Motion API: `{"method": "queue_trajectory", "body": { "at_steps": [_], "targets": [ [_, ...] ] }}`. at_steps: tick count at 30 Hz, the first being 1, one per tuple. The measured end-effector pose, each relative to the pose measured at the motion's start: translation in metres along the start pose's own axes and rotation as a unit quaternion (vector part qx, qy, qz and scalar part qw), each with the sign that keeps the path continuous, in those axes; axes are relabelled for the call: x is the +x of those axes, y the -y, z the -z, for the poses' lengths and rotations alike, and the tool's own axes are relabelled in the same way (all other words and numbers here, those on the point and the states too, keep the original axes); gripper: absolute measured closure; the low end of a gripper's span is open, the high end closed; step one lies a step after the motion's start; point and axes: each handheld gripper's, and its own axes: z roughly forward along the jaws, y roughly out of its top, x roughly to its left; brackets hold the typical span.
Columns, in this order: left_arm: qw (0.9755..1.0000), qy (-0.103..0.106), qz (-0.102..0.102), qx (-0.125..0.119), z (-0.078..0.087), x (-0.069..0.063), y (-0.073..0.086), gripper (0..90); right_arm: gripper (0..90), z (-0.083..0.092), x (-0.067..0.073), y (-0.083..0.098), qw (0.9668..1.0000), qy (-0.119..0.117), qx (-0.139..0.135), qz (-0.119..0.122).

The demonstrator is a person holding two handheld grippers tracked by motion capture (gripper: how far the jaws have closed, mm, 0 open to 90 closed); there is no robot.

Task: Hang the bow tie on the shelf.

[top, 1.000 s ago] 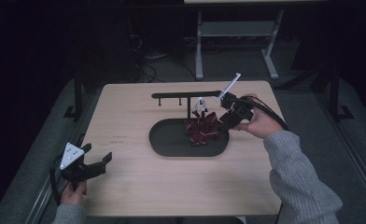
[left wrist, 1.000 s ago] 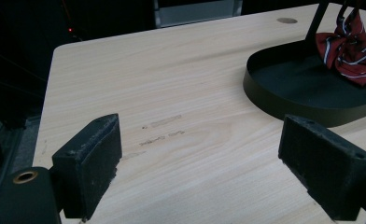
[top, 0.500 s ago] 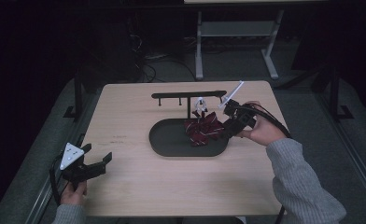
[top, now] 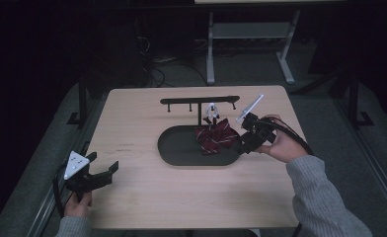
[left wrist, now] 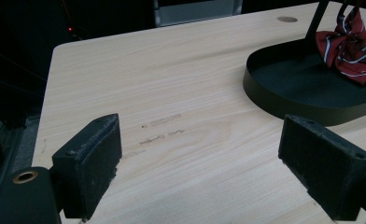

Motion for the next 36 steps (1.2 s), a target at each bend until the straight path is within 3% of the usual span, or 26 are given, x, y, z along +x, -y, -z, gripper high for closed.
{"method": "queue_trajectory", "body": {
  "at_steps": [36],
  "targets": [
    [1.0,0.002,0.002,-0.001,0.0,-0.001,0.001,12.8,39.1,-0.031,0.007,0.074,0.9989,-0.019,0.003,-0.043]
  ]
}}
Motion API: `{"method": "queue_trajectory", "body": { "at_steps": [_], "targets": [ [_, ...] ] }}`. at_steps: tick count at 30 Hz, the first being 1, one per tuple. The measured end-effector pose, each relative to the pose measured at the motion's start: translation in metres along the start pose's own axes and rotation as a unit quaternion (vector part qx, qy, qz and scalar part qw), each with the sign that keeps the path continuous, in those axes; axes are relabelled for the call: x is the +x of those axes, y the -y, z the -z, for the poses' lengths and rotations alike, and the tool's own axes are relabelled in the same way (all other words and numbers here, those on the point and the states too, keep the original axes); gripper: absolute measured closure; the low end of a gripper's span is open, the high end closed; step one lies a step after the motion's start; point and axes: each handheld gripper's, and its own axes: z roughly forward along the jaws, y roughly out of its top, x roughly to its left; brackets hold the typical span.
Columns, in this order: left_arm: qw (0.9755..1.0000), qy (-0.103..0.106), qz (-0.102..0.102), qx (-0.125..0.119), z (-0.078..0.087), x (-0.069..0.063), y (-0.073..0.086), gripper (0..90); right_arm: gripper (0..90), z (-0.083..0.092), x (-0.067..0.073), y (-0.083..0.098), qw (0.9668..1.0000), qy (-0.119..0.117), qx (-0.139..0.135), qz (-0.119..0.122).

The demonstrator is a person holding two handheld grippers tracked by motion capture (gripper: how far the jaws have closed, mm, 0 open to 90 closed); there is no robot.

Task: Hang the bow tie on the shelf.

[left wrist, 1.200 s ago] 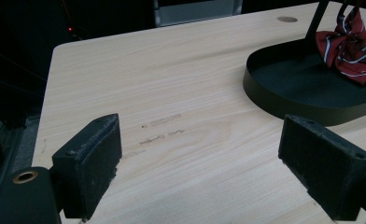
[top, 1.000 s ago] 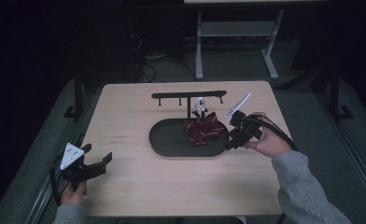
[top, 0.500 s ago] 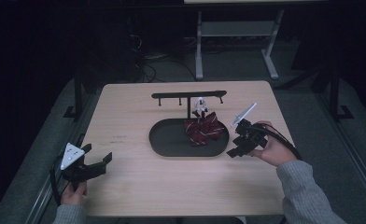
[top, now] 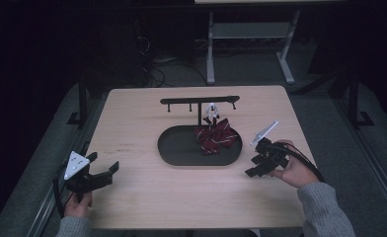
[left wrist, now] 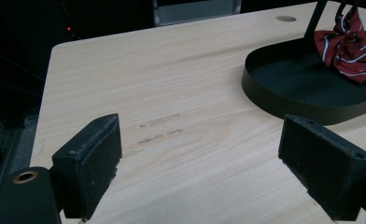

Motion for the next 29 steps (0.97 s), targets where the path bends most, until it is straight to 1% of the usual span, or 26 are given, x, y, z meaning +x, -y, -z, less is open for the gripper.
{"method": "queue_trajectory", "body": {
  "at_steps": [6,9,14,16,17,19,20,23,24,26,27,28,29],
  "targets": [
    [1.0,0.0,-0.001,0.001,0.0,0.0,0.0,12.8,39.1,-0.003,0.002,0.014,0.9999,-0.006,-0.009,-0.01],
    [1.0,0.0,-0.003,0.002,0.0,0.0,0.001,12.8,39.2,-0.004,0.005,0.021,0.9999,-0.005,-0.009,-0.013],
    [1.0,-0.002,-0.003,0.002,0.0,0.0,0.001,12.8,39.1,-0.004,0.009,0.035,0.9996,-0.005,-0.024,-0.016],
    [1.0,-0.002,-0.005,0.003,0.0,0.0,0.001,12.8,39.1,-0.003,0.013,0.04,0.9994,-0.003,-0.031,-0.017],
    [0.9999,-0.001,-0.01,0.007,0.001,0.0,0.001,12.8,39.1,-0.002,0.015,0.043,0.9992,-0.003,-0.035,-0.017],
    [1.0,0.003,-0.008,0.003,-0.001,-0.001,0.001,12.8,39.1,-0.002,0.019,0.048,0.9987,-0.009,-0.046,-0.017],
    [0.9999,0.003,-0.009,0.005,-0.001,-0.001,0.001,12.8,39.1,-0.002,0.021,0.05,0.9986,-0.01,-0.048,-0.018],
    [0.9999,0.005,-0.01,0.006,-0.002,-0.002,0.001,12.8,38.9,-0.005,0.028,0.056,0.9985,-0.005,-0.053,-0.014],
    [0.9999,0.006,-0.009,0.006,-0.002,-0.003,0.001,12.8,38.9,-0.006,0.031,0.058,0.9983,-0.005,-0.057,-0.015],
    [0.9998,0.008,-0.014,0.009,-0.003,-0.003,0.001,12.8,39.0,-0.007,0.035,0.063,0.9973,-0.001,-0.072,-0.013],
    [0.9998,0.009,-0.015,0.012,-0.003,-0.003,0.001,12.8,38.9,-0.008,0.038,0.066,0.9966,-0.005,-0.079,-0.02],
    [0.9998,0.01,-0.015,0.012,-0.004,-0.004,0.001,12.8,39.0,-0.008,0.041,0.068,0.9954,-0.006,-0.093,-0.024],
    [0.9998,0.01,-0.015,0.012,-0.004,-0.004,0.001,12.8,39.0,-0.008,0.041,0.068,0.9954,-0.006,-0.093,-0.024]
  ]
}}
